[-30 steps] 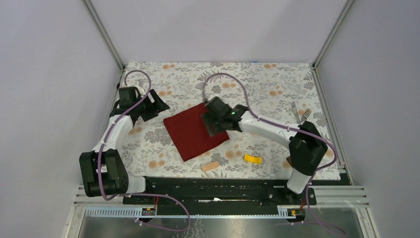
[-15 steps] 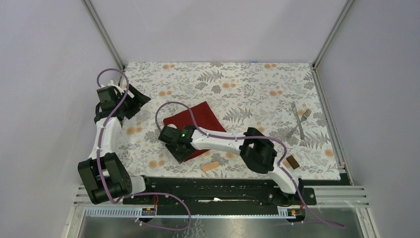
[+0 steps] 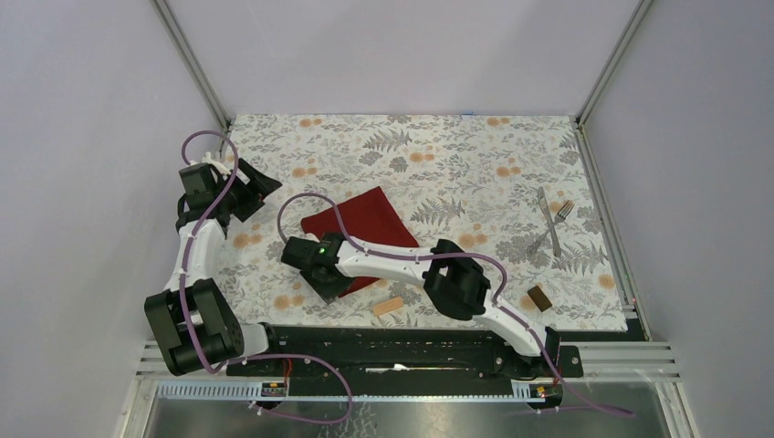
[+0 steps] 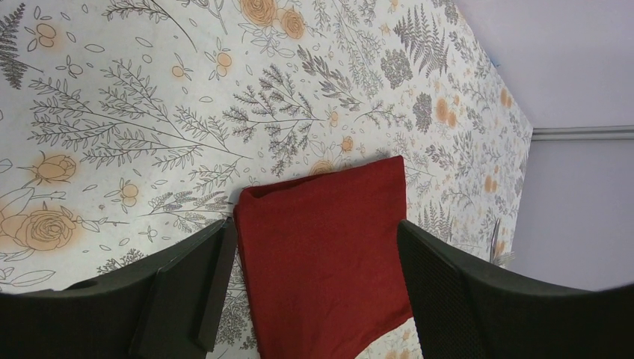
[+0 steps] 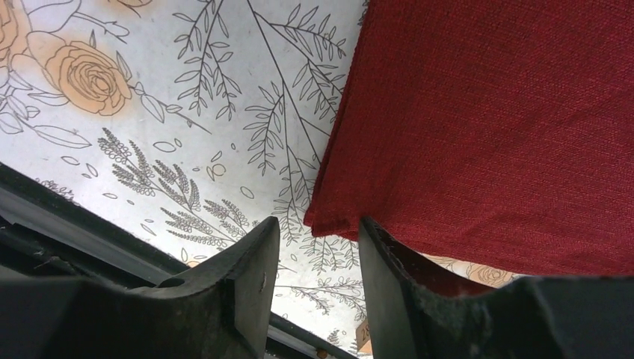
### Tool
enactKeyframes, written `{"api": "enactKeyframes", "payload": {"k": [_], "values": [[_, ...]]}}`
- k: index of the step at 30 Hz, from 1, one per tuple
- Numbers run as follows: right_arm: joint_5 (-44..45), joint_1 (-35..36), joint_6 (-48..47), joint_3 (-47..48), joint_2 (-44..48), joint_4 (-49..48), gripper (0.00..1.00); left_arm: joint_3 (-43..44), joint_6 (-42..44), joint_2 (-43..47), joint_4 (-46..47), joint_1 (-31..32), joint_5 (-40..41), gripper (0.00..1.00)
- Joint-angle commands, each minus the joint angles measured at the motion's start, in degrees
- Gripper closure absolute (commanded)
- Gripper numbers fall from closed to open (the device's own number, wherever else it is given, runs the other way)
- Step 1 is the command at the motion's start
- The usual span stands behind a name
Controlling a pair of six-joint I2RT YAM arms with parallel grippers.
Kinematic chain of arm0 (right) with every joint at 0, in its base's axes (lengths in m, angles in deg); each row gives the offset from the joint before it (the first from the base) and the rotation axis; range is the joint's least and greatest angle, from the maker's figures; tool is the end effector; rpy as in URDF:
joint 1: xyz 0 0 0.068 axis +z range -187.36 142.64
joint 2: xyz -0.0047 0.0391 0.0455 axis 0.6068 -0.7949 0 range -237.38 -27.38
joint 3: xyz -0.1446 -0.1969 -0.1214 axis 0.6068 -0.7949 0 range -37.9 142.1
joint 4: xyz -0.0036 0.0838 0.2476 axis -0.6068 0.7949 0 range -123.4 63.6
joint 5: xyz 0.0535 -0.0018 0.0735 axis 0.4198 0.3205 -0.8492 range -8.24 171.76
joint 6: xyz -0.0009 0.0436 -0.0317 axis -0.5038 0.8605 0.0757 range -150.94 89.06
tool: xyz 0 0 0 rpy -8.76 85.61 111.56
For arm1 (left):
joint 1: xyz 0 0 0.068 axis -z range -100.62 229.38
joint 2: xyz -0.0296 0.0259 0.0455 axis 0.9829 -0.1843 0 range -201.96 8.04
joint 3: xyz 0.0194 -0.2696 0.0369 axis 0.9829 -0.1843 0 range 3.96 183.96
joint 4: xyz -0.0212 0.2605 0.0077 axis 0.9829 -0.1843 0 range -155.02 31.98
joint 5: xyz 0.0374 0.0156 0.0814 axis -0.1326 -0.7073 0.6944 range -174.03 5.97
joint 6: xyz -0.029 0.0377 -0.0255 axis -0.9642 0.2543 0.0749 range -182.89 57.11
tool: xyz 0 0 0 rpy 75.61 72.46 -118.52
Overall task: Fold the napkin into a case and place the utensils inside
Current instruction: Pick up the lower triangle-folded napkin from the center of the board.
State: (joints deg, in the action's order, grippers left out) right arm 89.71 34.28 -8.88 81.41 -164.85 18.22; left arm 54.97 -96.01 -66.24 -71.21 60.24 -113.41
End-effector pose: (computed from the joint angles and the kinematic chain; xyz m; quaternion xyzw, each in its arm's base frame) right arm 0.1633 0.4766 0.1701 -0.4007 0.8967 0.0811 0.1695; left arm 0.2719 0.0760 0.2635 -0.2778 0.8257 -0.2778 0.4049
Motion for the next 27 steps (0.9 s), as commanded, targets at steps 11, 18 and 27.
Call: {"api": "enactKeyframes", "payload": {"k": [11, 18, 27], "values": [[2.83, 0.61, -2.44, 2.72, -3.30, 2.61, 0.49, -0.39, -0.48, 0.34, 3.68, -0.99, -2.35, 0.16], [8.38, 0.61, -2.28, 3.07, -6.05, 4.90, 0.62, -0.88, -0.48, 0.67, 3.68, -1.17, -2.26, 0.16], [11.58, 0.70, -2.01, 3.23, -7.06, 5.16, 0.77, -1.16, -0.54, 0.73, 3.76, -1.45, -2.06, 0.16]]}}
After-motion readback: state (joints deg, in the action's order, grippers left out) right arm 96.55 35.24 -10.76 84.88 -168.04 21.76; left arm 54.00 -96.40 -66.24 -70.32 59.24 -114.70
